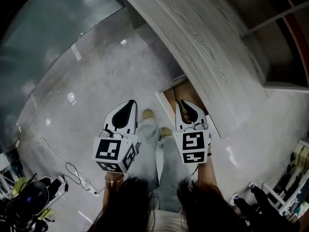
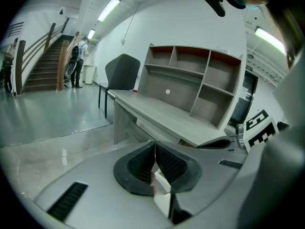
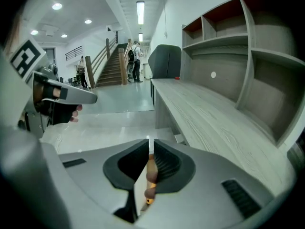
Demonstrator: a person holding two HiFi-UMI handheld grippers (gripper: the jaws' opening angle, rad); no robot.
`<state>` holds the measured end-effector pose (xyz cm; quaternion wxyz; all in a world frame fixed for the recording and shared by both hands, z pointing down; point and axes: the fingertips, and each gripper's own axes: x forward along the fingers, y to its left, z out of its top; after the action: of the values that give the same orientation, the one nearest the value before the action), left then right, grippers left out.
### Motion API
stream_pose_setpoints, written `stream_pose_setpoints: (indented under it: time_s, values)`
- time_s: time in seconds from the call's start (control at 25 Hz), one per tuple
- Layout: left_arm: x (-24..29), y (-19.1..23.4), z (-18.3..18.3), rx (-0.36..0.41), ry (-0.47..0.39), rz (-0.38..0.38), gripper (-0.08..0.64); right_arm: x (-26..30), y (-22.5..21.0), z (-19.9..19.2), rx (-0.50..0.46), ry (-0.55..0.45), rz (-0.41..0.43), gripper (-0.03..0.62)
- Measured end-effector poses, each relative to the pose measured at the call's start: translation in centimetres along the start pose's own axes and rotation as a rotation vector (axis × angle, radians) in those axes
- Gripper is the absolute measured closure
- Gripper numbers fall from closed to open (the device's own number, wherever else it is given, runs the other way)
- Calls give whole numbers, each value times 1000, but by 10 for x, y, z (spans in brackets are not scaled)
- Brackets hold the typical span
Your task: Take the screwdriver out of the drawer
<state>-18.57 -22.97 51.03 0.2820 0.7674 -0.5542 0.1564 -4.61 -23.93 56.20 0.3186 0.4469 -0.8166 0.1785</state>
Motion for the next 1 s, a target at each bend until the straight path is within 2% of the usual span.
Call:
stream_pose_setpoints:
  time_s: [0.28, 1.0]
  values:
    - [25, 9, -24, -8, 49, -14, 541, 25, -3, -26, 18, 55, 3, 561]
    - [77, 19, -55, 1, 109, -65, 541, 75, -8, -87, 55, 228, 18, 560]
